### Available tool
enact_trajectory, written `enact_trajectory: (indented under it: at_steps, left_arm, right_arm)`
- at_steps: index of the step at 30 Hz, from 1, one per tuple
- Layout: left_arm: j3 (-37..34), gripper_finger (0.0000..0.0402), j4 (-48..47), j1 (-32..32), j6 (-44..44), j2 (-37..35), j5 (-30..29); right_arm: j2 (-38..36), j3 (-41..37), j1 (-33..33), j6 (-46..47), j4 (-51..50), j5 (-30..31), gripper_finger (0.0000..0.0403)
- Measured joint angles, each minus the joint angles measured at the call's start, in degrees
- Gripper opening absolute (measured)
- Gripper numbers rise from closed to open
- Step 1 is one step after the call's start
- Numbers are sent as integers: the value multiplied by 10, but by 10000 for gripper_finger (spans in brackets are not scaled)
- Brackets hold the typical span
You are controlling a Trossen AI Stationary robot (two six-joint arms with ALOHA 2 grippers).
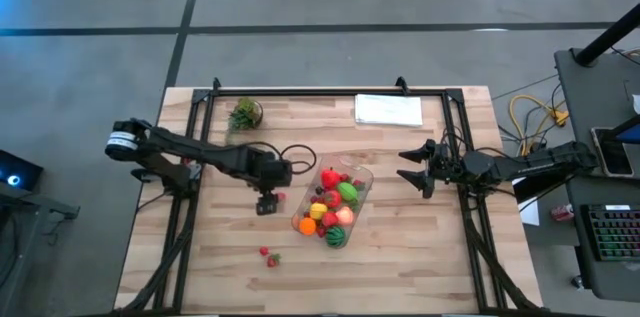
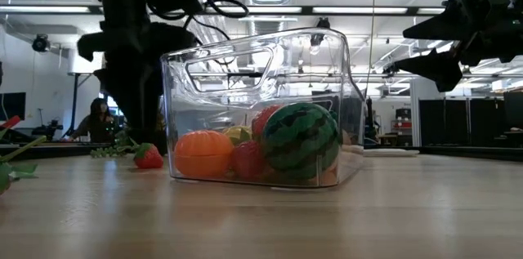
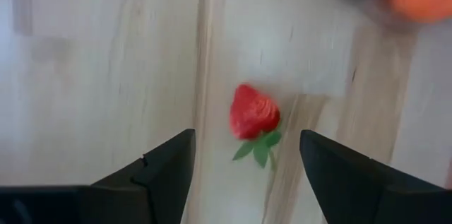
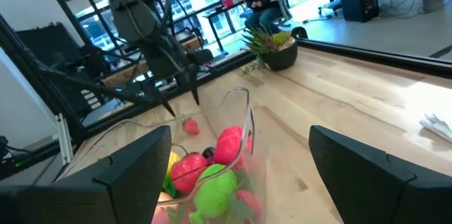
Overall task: Pick and placing Produce into tupperware
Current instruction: Put the red strawberry into the transparent bin
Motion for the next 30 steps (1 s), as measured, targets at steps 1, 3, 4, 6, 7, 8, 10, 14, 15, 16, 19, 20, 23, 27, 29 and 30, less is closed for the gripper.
enact_trajectory:
  at_steps: [1,3,4,6,7,8,10,14,15,16,19,20,23,27,29,30]
  left_arm:
    - [0,240,9,-3,-8,1,-1]
    - [-1,240,25,-12,-13,5,1]
    - [-2,240,32,-18,-13,8,1]
    - [-5,240,44,-30,-13,16,-1]
    - [-6,240,51,-35,-13,21,-4]
    - [-8,240,59,-40,-13,26,-5]
    - [-12,240,57,-49,-13,36,-8]
    - [-12,240,58,-60,-24,43,-66]
    - [-12,240,61,-60,-25,43,-86]
    - [-11,240,62,-60,-25,43,-101]
    - [-12,240,61,-60,-25,41,-103]
    - [-12,240,62,-60,-25,41,-94]
    - [-13,240,71,-65,-24,41,-74]
    - [-21,240,108,-70,-6,41,-72]
    - [-22,240,120,-70,20,41,-72]
    - [-22,240,124,-70,25,41,-72]
  right_arm:
    - [0,0,0,0,0,0,328]
    - [0,0,0,0,0,0,328]
    - [0,0,0,0,0,0,328]
    - [1,0,0,0,0,0,328]
    - [0,0,0,0,0,0,328]
    - [0,0,0,0,0,0,328]
    - [1,0,0,0,0,0,328]
    - [0,0,0,0,1,0,328]
    - [0,0,0,0,0,0,328]
    - [0,0,0,0,0,0,328]
    - [0,0,0,0,0,0,328]
    - [0,0,0,0,0,0,328]
    - [0,0,0,0,0,0,327]
    - [0,0,0,0,0,0,327]
    - [0,0,0,0,0,0,327]
    - [0,0,0,0,0,0,327]
